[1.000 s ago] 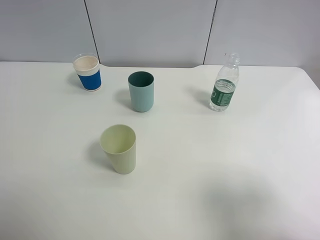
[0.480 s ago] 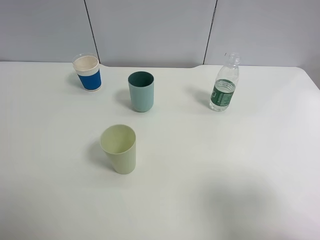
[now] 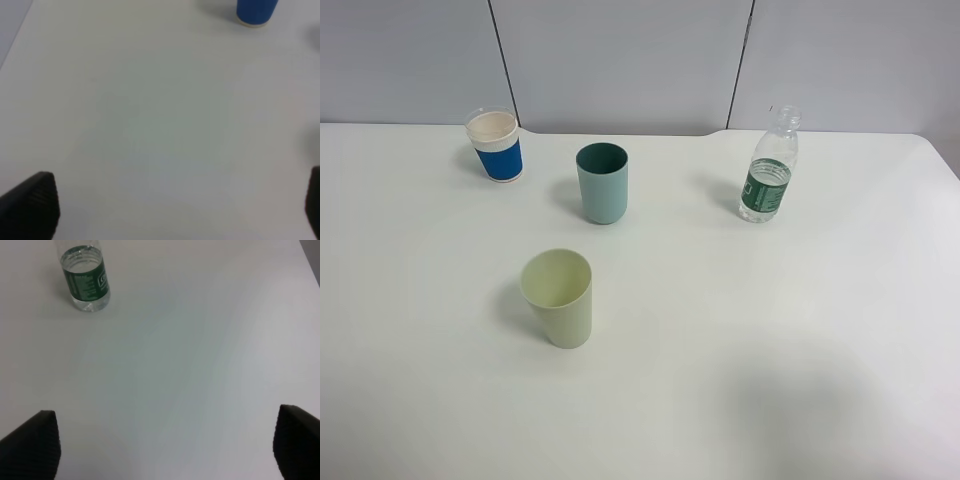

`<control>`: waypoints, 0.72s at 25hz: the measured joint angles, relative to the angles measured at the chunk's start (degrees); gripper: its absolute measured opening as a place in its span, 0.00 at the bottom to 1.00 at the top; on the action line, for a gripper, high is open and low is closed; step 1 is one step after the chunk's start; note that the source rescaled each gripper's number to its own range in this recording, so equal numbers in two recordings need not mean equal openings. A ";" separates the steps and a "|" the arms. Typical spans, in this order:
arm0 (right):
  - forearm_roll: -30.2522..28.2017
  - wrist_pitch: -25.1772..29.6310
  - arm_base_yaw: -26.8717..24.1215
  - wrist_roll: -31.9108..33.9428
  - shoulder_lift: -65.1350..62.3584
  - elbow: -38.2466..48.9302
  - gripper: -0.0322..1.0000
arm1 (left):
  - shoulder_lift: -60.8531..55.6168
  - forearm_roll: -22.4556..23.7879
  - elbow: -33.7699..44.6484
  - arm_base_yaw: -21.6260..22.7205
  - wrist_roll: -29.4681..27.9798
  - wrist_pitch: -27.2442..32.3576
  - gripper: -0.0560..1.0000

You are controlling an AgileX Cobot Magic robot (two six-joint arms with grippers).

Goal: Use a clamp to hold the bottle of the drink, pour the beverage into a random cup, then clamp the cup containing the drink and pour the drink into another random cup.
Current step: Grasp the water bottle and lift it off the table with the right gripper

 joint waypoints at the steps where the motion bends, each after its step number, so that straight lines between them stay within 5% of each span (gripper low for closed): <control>1: 0.14 0.00 0.00 0.00 0.00 0.00 0.75 | 0.00 0.00 0.00 0.00 0.00 0.00 1.00; 10: 1.47 -0.55 0.00 0.39 0.00 -0.13 0.75 | 0.00 0.00 0.00 0.00 0.00 0.00 1.00; 18: -0.39 -7.62 0.00 0.47 1.14 -1.07 0.75 | 0.00 0.00 0.00 0.00 0.00 0.00 1.00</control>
